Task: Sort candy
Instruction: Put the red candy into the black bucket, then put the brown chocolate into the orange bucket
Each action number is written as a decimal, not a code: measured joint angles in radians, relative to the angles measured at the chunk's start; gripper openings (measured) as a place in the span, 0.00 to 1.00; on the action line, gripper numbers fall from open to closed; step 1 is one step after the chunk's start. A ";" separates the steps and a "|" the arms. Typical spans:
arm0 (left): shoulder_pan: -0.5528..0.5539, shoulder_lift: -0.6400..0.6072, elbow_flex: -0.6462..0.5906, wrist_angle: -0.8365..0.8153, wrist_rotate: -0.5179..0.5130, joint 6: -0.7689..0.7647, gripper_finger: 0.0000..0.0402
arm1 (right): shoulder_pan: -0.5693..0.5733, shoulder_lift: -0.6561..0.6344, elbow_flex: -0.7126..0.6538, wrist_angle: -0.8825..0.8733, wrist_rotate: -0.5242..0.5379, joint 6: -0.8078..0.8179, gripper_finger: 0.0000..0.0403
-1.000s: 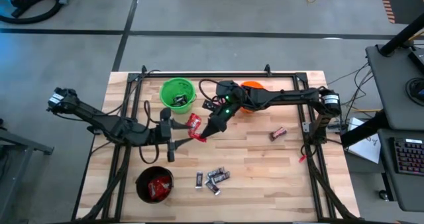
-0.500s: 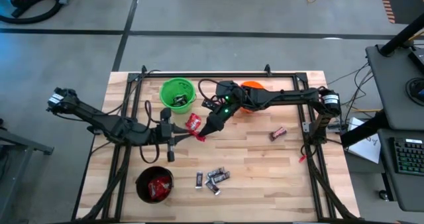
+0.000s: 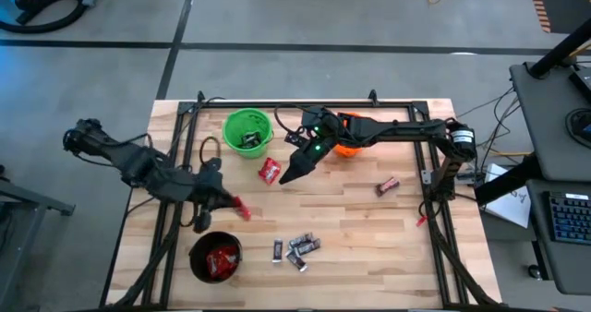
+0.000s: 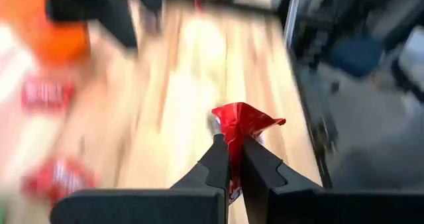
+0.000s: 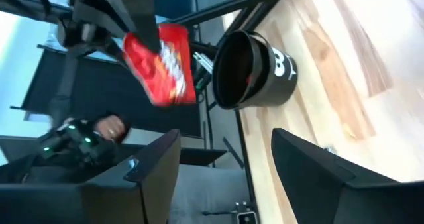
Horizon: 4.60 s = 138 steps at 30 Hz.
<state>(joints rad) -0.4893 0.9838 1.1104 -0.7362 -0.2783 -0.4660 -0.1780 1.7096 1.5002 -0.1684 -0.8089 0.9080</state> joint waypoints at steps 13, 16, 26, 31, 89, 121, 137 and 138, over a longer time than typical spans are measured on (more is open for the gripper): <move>-0.251 0.318 0.254 -0.477 0.217 -0.202 0.00 | 0.012 0.000 0.000 -0.041 0.035 -0.045 0.56; -0.262 0.369 0.245 -0.495 0.215 -0.207 0.00 | 0.019 0.000 0.000 -0.041 0.052 -0.055 0.56; -0.265 0.468 0.249 -0.502 0.271 -0.191 0.10 | 0.041 0.000 0.000 -0.040 0.052 -0.036 0.56; -0.265 0.481 0.249 -0.500 0.271 -0.191 0.17 | 0.041 -0.008 -0.001 -0.042 0.050 -0.001 0.56; -0.223 -0.024 0.170 -0.012 -0.457 0.133 0.18 | 0.137 -0.205 -0.337 -1.137 0.682 -0.359 0.52; -0.201 -0.150 -0.008 0.172 -0.536 0.144 0.18 | 0.135 0.002 -0.523 -1.001 0.831 -0.793 0.23; -0.199 -0.149 -0.008 0.170 -0.576 0.144 0.18 | 0.137 -0.083 -0.203 -0.900 0.589 -0.657 0.13; -0.199 -0.149 -0.008 0.170 -0.576 0.144 0.18 | 0.135 -0.097 -0.174 -0.853 0.591 -0.645 0.13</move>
<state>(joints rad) -0.6888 0.8345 1.1027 -0.5659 -0.8547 -0.3222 -0.0429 1.6122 1.3266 -1.0215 -0.2183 0.2630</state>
